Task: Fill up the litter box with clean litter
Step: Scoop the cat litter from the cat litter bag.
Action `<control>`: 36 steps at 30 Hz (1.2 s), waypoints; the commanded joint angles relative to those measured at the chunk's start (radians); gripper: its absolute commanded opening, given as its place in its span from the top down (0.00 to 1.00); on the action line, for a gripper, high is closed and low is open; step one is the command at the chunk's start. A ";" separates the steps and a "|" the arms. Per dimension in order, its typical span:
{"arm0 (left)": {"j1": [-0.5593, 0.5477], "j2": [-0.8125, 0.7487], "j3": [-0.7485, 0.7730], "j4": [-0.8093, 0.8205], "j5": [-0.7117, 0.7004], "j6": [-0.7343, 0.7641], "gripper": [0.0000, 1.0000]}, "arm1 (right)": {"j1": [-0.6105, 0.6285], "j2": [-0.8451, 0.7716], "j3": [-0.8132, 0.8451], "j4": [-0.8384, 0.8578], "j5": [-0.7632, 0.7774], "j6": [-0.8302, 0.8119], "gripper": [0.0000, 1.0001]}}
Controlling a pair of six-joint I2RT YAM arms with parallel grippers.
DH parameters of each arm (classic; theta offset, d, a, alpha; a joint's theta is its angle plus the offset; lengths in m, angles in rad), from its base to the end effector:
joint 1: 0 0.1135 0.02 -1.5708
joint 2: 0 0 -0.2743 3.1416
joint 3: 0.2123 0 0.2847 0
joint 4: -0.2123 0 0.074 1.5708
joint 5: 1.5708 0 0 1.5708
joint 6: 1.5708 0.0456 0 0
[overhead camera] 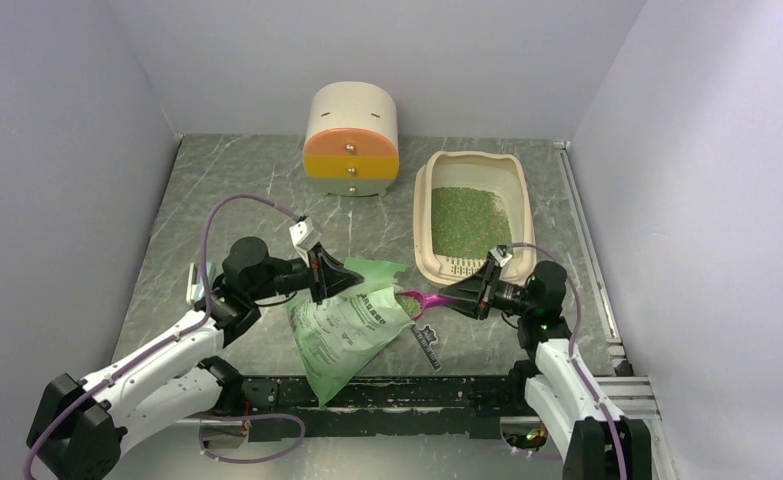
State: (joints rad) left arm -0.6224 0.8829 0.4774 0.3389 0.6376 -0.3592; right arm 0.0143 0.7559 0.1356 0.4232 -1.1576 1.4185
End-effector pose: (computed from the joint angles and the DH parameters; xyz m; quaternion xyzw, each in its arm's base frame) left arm 0.1756 -0.1594 0.2634 0.3033 0.6594 -0.5076 0.4643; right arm 0.1716 0.0442 0.1706 0.1532 0.7182 0.6676 0.1226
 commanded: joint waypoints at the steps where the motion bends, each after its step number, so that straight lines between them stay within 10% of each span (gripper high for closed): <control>1: 0.011 0.008 0.042 0.083 0.034 -0.007 0.95 | -0.010 0.022 0.128 -0.309 -0.047 -0.245 1.00; 5: 0.012 0.009 0.042 0.085 0.033 -0.004 0.95 | 0.116 0.016 0.050 0.094 0.058 0.057 1.00; 14: 0.013 0.027 0.070 0.055 0.040 0.014 0.95 | 0.097 -0.008 0.040 0.032 0.077 0.028 1.00; 19: 0.013 0.030 0.061 0.065 0.046 0.007 0.95 | 0.083 0.018 0.204 -0.410 0.042 -0.321 1.00; 25: 0.013 0.021 0.064 0.041 0.054 0.016 0.95 | 0.016 -0.004 0.061 0.093 -0.002 0.090 1.00; 36: 0.015 0.053 0.076 0.041 0.069 0.021 0.95 | -0.074 -0.022 0.093 -0.118 -0.050 -0.047 1.00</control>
State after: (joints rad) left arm -0.6174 0.9318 0.5117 0.3252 0.6724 -0.3447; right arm -0.0135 0.7586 0.2153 0.3218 -1.1652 1.3769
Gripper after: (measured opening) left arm 0.052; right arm 0.301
